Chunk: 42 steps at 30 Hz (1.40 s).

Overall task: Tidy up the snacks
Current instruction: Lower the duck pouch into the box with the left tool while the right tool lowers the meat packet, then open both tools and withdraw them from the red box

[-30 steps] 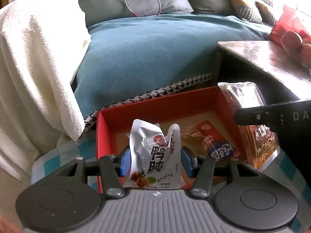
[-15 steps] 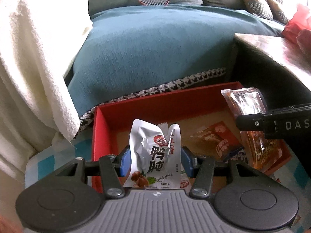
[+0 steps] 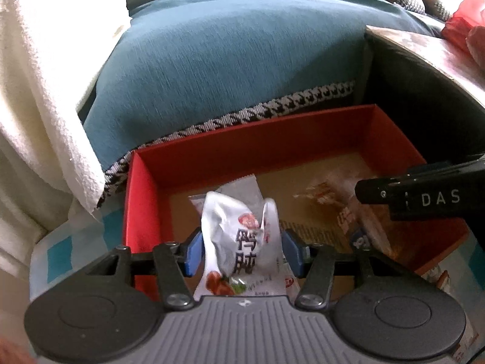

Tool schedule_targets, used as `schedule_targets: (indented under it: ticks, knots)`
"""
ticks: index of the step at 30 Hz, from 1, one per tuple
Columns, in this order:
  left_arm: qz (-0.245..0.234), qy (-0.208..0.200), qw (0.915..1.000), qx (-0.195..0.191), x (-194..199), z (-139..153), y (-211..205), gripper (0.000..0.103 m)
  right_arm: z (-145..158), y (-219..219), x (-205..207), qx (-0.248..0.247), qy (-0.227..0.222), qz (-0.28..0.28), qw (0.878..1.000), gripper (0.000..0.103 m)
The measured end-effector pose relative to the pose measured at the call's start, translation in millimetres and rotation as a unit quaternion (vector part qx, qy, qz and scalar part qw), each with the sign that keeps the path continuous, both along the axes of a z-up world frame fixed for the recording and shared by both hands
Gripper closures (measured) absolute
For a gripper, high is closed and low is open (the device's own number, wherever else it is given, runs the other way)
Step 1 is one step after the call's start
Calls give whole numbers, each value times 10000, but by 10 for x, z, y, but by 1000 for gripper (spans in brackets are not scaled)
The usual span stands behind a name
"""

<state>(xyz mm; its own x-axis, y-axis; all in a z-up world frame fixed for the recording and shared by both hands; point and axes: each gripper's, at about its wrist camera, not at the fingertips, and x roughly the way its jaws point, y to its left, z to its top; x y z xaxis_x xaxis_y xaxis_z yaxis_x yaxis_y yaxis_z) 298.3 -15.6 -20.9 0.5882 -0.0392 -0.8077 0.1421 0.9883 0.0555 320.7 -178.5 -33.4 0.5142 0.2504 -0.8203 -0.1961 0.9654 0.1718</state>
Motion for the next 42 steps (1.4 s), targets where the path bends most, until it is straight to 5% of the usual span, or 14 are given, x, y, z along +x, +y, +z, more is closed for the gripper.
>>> schedule_targets:
  ticks: [9,42]
  knots:
    - [-79,-109,9999,41,-51,71,-1,40,23,-5,-14,18,8,-23,10000,23]
    - [-126,-324,9993,-100,-336,337,-47,38,337,44,-367,69,-347,121,9993,19]
